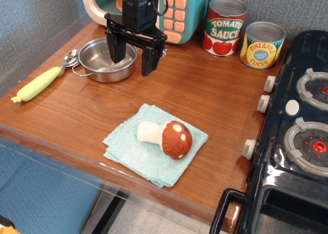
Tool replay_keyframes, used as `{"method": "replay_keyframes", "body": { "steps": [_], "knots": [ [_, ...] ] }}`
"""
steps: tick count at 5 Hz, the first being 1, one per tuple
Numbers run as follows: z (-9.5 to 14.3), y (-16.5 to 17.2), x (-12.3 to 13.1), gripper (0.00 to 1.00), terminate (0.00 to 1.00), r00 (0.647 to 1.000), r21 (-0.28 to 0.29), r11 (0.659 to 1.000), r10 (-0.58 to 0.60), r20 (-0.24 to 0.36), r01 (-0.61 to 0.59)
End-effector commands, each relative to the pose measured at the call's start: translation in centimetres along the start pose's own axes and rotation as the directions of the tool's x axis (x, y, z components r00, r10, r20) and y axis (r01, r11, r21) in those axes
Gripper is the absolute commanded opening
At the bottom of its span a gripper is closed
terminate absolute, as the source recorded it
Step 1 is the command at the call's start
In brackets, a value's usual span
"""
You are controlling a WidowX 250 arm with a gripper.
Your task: Slide the silver pot behind the blue rag, between the blue rag and the canned goods.
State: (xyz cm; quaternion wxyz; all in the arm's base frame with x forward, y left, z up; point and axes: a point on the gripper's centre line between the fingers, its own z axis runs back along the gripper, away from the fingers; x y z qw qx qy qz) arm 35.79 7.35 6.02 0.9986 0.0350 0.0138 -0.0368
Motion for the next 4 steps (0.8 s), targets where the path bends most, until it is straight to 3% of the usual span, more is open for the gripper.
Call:
{"method": "replay_keyframes", "body": {
  "steps": [1,4],
  "knots": [
    [0.2,3.7,1.3,1.00,0.00,0.997,0.042,0.996,0.082,0.016,-0.082],
    [-1.2,4.3,1.3,1.00,0.00,0.994,0.034,0.994,0.108,-0.012,-0.108]
  ]
}}
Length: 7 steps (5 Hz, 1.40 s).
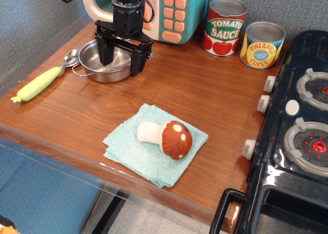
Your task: Slide the silver pot behind the blue rag, between the blue rag and the canned goods.
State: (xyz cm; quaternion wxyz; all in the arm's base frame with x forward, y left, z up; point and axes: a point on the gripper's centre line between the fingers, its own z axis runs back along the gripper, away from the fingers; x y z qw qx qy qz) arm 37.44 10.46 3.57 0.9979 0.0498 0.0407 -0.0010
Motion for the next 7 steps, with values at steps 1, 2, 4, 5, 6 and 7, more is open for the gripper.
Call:
{"method": "replay_keyframes", "body": {
  "steps": [1,2,4,5,6,7],
  "knots": [
    [0.8,1.5,-0.7,0.00,0.00,0.996,0.006,0.997,0.075,0.044,-0.076],
    [0.4,1.5,-1.0,0.00,0.00,0.995,0.004,0.996,0.088,0.036,-0.088],
    [0.5,1.3,-1.3,0.00,0.00,0.997,-0.022,0.997,0.079,0.020,-0.079],
    [4.3,0.1,-1.2,0.00,0.00,0.992,-0.048,0.998,0.051,0.115,-0.046],
    [6.5,-2.8,-0.4,0.00,0.00,0.984,-0.058,0.998,-0.003,0.178,0.013],
    [6.5,-7.0,0.3,0.00,0.00,0.981,-0.032,0.996,-0.079,0.179,0.086]
  ]
}}
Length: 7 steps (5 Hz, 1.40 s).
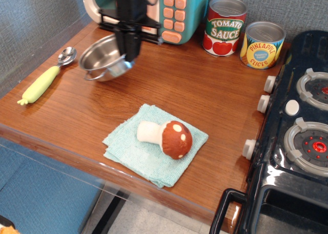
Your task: Slide the silver pot behind the blue rag, between the blue rag and the canned goods.
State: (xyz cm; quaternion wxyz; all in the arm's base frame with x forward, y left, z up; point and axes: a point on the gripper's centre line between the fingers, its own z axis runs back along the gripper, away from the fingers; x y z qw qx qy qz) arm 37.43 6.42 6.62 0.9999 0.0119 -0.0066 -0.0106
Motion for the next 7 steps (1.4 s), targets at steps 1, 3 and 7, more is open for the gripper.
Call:
{"method": "replay_keyframes", "body": {
  "steps": [1,3,7],
  "knots": [
    [1.4,-7.9,1.1,0.00,0.00,0.987,0.039,0.988,-0.155,0.054,0.153],
    [-0.6,-14.2,1.4,0.00,0.00,0.960,0.063,0.959,-0.279,0.021,0.278],
    [0.5,-14.5,2.0,1.00,0.00,0.965,0.040,0.967,-0.253,0.075,0.250]
  ]
}}
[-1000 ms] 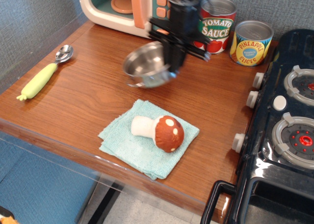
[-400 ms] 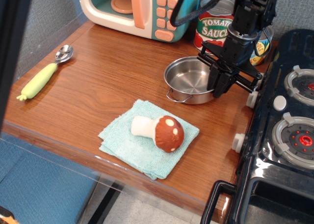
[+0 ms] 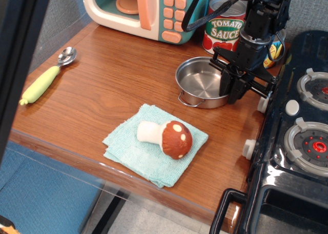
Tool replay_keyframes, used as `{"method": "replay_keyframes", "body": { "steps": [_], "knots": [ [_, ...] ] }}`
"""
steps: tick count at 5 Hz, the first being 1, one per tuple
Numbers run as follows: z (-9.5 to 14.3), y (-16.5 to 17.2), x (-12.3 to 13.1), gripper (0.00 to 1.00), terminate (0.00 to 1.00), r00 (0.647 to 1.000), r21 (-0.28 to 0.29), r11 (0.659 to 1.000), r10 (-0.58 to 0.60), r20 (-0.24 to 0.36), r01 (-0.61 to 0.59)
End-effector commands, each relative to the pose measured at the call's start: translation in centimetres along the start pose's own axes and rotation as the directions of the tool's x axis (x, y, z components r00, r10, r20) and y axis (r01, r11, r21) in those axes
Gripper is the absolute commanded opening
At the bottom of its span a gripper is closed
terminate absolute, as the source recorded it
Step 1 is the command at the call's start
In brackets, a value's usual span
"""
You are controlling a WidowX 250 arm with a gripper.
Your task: Slide the silver pot behind the blue rag, between the blue rag and the canned goods.
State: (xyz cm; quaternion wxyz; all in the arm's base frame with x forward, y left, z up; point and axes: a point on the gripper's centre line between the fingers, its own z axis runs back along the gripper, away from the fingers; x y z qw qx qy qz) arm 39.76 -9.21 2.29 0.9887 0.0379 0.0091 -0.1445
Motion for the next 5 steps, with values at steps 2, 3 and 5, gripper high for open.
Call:
{"method": "replay_keyframes", "body": {
  "steps": [2,3,5],
  "knots": [
    [6.5,2.5,-3.9,1.00,0.00,0.987,-0.051,0.998,0.054,0.150,-0.047],
    [6.7,3.0,-4.8,1.00,0.00,0.990,-0.041,0.998,0.055,0.133,-0.050],
    [6.7,3.0,-4.8,1.00,1.00,0.990,-0.041,0.998,0.055,0.133,-0.050]
  ]
}}
